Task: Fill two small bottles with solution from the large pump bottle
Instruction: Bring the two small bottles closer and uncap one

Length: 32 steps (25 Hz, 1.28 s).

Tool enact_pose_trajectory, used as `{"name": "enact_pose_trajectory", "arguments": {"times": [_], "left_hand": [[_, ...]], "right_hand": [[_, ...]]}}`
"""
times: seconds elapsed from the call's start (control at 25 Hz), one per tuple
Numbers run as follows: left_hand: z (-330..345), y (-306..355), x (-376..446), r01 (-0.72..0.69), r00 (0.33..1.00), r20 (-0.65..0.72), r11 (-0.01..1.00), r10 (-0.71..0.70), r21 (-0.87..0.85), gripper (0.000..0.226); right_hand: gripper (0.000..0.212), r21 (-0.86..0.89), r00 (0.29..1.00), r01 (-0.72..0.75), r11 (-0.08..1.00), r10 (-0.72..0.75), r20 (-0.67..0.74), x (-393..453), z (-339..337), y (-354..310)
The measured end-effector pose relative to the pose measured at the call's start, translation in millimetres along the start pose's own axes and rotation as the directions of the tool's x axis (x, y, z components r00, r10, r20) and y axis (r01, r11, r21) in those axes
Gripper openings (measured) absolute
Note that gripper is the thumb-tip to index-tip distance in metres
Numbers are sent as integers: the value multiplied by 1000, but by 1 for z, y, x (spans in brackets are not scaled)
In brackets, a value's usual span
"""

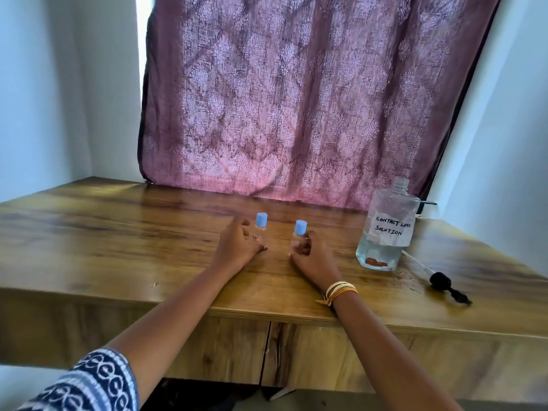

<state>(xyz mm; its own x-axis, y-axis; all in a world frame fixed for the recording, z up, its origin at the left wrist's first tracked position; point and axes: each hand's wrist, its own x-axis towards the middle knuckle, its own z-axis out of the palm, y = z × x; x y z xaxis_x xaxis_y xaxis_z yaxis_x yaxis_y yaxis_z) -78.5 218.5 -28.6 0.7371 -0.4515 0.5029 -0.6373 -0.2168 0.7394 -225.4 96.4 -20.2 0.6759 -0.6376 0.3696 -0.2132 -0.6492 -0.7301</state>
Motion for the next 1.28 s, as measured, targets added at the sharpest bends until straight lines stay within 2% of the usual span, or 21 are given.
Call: {"name": "enact_pose_trajectory", "arguments": {"times": [0.08, 0.12, 0.24, 0.32, 0.4, 0.56, 0.72, 0.8, 0.88, 0.92, 1.04, 1.16, 1.28], "left_hand": [[-2, 6, -7, -108, 985, -136, 994, 103, -30, 46], [-2, 11, -12, -171, 974, -162, 984, 160, -56, 38], [4, 29, -30, -258, 965, -68, 957, 251, -130, 19], [11, 41, -35, -213, 976, -1, 961, 216, -175, 19], [20, 51, -35, -118, 989, 64, 971, 134, -210, 30], [40, 61, -32, -23, 979, 188, 965, 75, -263, 38], [47, 64, -31, -29, 959, 264, 960, 105, -278, 39], [48, 63, -32, -54, 949, 283, 958, 137, -283, 38], [47, 62, -32, -65, 946, 288, 955, 152, -290, 38], [47, 61, -32, -63, 943, 296, 953, 154, -295, 38], [47, 61, -33, -63, 926, 338, 950, 170, -305, 36], [49, 59, -36, -69, 929, 331, 955, 167, -288, 27], [50, 59, -36, -56, 931, 339, 973, 132, -225, 19]], "right_hand": [[52, -3, 1000, 1, 1000, -1, 17, -2, 0, 1], [52, -6, 1000, -1, 1000, 1, 20, -3, -1, 2], [53, -3, 1000, -7, 1000, 7, 20, -3, -5, 3], [55, 1, 1000, -6, 1000, 6, 28, -6, -7, 3], [59, 13, 999, -4, 1000, 4, 43, -10, -10, 3], [59, -25, 1000, 11, 1000, -10, 30, -21, -21, 7], [58, -26, 1000, -2, 1000, 3, 29, -26, -31, 8], [60, -56, 998, 5, 998, -1, 67, -28, -36, 10], [61, -7, 993, -10, 1000, 10, 120, -28, -42, 9], [60, 63, 994, -33, 997, 26, 111, -26, -45, 7], [45, 226, 998, -30, 974, 41, -46, -17, -51, -4], [36, 172, 994, 74, 982, -58, -96, -11, -52, -11], [31, 126, 990, 96, 987, -82, -114, -7, -47, -14]]}}
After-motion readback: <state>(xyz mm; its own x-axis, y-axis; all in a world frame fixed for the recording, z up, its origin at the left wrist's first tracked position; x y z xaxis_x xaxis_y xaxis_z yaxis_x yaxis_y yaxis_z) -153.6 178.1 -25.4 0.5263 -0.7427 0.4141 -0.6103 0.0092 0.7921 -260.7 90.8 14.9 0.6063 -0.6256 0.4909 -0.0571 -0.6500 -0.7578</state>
